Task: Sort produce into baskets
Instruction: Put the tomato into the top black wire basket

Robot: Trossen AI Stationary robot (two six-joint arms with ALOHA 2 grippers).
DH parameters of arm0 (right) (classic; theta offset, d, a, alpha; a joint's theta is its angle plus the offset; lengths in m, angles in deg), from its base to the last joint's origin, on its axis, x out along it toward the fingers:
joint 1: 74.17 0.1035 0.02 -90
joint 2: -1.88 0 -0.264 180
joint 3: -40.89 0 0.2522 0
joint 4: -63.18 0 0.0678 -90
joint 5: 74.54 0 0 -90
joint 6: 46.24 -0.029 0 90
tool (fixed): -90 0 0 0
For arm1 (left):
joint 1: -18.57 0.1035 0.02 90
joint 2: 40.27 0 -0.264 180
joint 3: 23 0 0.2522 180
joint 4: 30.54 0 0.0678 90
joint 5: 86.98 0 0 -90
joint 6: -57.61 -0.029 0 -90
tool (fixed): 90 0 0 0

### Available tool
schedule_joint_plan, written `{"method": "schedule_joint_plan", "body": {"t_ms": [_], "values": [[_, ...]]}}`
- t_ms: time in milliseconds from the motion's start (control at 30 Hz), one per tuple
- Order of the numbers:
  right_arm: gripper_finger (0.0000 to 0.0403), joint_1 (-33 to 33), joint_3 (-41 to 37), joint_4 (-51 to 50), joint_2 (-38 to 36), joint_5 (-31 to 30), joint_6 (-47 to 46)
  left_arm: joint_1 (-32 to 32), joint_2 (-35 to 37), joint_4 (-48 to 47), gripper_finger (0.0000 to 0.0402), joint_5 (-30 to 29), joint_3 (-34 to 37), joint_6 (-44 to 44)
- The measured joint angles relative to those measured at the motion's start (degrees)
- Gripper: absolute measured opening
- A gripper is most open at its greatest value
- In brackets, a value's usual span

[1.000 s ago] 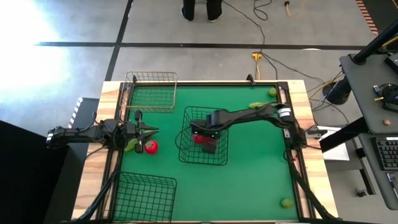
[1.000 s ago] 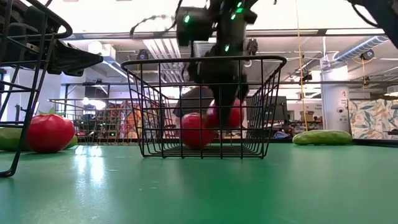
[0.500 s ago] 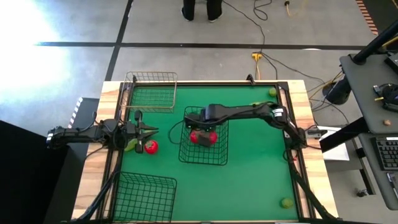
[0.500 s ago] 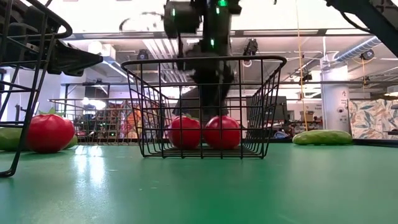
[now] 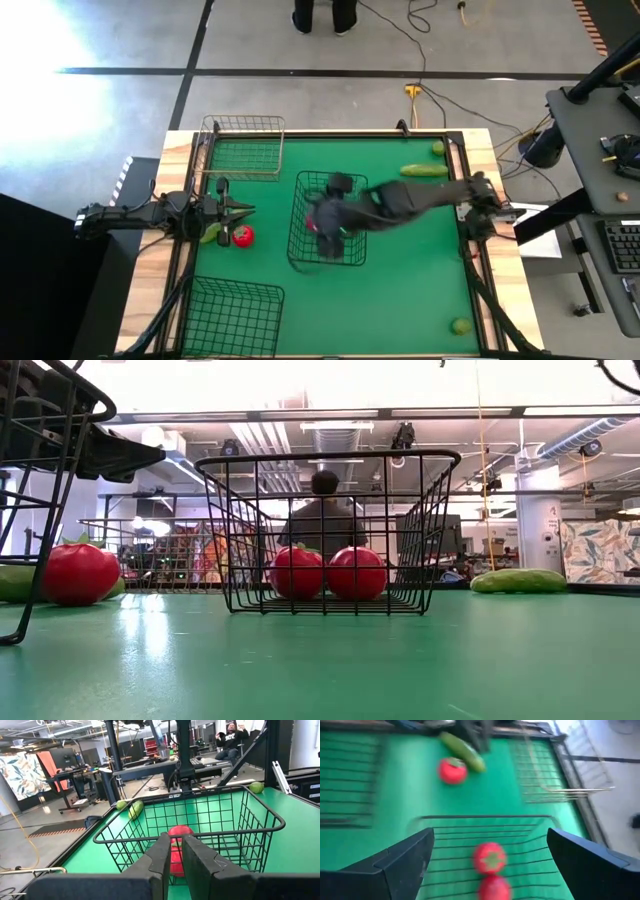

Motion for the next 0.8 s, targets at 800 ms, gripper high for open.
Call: {"method": "schedule_joint_plan", "body": {"t_ms": [800], "values": [[0.0381,13.3,-0.2,0.0,-1.0,-22.9,-42.9,0.0,-0.3,4.6,0.0031,-2.6,0.0,1.1]]}}
